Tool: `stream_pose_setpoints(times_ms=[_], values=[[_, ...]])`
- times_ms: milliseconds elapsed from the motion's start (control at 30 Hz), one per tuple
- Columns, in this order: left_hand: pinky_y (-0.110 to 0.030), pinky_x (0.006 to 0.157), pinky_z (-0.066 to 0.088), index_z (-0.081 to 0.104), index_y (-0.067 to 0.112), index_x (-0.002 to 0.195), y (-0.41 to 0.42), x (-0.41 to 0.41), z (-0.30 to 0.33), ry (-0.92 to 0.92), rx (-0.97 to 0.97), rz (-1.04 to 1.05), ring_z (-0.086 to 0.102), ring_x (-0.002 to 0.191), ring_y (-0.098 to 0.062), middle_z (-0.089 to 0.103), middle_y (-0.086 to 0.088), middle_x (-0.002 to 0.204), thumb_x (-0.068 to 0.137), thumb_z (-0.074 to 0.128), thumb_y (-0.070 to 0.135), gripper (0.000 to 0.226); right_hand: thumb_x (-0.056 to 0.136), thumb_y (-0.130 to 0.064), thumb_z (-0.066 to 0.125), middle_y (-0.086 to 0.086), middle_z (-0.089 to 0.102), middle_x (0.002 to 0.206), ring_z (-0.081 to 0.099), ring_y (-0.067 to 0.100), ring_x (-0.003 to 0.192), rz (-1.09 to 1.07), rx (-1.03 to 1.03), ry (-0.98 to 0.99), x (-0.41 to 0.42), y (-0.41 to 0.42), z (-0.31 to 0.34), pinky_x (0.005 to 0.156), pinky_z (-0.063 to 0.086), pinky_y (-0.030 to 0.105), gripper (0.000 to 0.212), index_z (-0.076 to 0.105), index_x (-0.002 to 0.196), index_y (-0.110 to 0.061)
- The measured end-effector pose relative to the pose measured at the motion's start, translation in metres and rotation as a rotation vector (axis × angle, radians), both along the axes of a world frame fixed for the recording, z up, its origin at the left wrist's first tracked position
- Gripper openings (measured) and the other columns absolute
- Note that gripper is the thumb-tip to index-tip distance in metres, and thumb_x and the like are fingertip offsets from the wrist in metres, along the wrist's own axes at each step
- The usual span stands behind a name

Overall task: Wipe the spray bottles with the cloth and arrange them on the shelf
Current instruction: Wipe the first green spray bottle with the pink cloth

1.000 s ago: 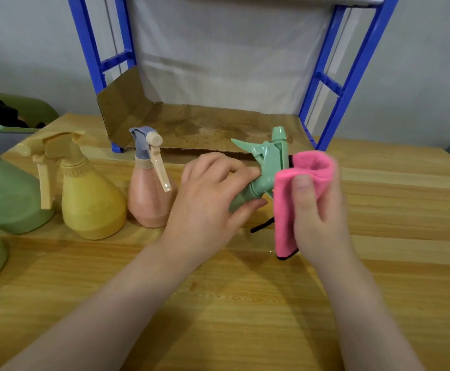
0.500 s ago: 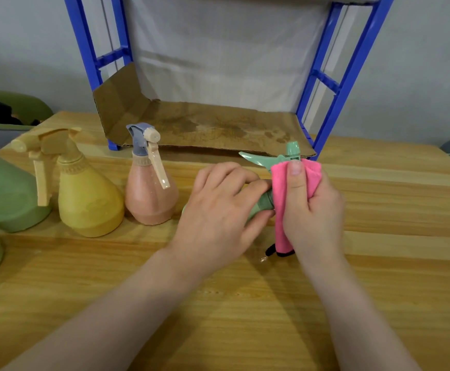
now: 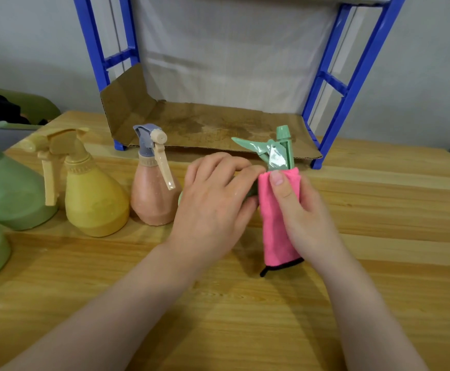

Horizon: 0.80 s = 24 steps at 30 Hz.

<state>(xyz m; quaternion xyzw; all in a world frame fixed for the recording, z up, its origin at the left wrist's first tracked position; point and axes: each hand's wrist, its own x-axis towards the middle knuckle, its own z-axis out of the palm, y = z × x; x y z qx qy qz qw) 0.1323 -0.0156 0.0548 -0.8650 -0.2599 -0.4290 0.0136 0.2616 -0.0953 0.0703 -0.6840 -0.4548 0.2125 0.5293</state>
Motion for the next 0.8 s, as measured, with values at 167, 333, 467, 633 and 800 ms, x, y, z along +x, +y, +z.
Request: stream_pose_setpoints(times_ms=[167,333,467,633,800], values=[[-0.036,0.098,0.038,0.064,0.017,0.120,0.003,0.001,0.000,-0.026,-0.063,-0.079,0.056,0.108,-0.014,0.062,0.004,0.113,0.089,0.063,0.020,0.031,0.076,-0.065,0.050,-0.022,0.067,0.075,0.062,-0.005,0.068,0.041,0.030,-0.004,-0.003,-0.002,0.005,0.061,0.044,0.012,0.039,0.063,0.090,-0.031],[-0.032,0.102,0.036,0.062,0.016,0.122,0.006,-0.001,0.002,-0.053,-0.094,-0.155,0.052,0.112,-0.008,0.058,0.005,0.117,0.090,0.059,0.020,0.032,0.075,-0.048,0.064,-0.009,0.063,0.059,0.055,0.004,0.053,0.098,0.113,0.193,-0.007,-0.004,0.009,0.051,0.044,0.018,0.028,0.069,0.075,-0.020],[-0.031,0.103,0.035,0.061,0.016,0.124,0.009,-0.002,0.003,-0.098,-0.111,-0.162,0.052,0.116,-0.010,0.060,0.004,0.123,0.090,0.062,0.020,0.034,0.077,-0.052,0.065,0.000,0.063,0.063,0.057,0.010,0.053,0.224,0.058,0.420,-0.007,-0.009,0.015,0.049,0.046,0.019,0.034,0.070,0.078,-0.018],[-0.036,0.103,0.038,0.061,0.015,0.123,0.011,-0.002,0.000,-0.160,-0.172,-0.188,0.055,0.115,-0.007,0.065,0.007,0.121,0.089,0.066,0.015,0.034,0.084,-0.046,0.060,0.010,0.062,0.063,0.054,0.015,0.047,0.310,0.039,0.528,-0.004,-0.010,0.016,0.045,0.045,0.023,0.036,0.066,0.080,-0.011],[-0.032,0.099,0.037,0.061,0.015,0.120,0.011,-0.002,0.001,-0.218,-0.207,-0.199,0.053,0.109,-0.001,0.057,0.019,0.113,0.092,0.057,0.027,0.031,0.089,-0.035,0.059,0.010,0.053,0.055,0.042,0.015,0.040,0.332,0.119,0.697,-0.012,-0.006,0.009,0.039,0.036,0.022,0.030,0.061,0.079,-0.007]])
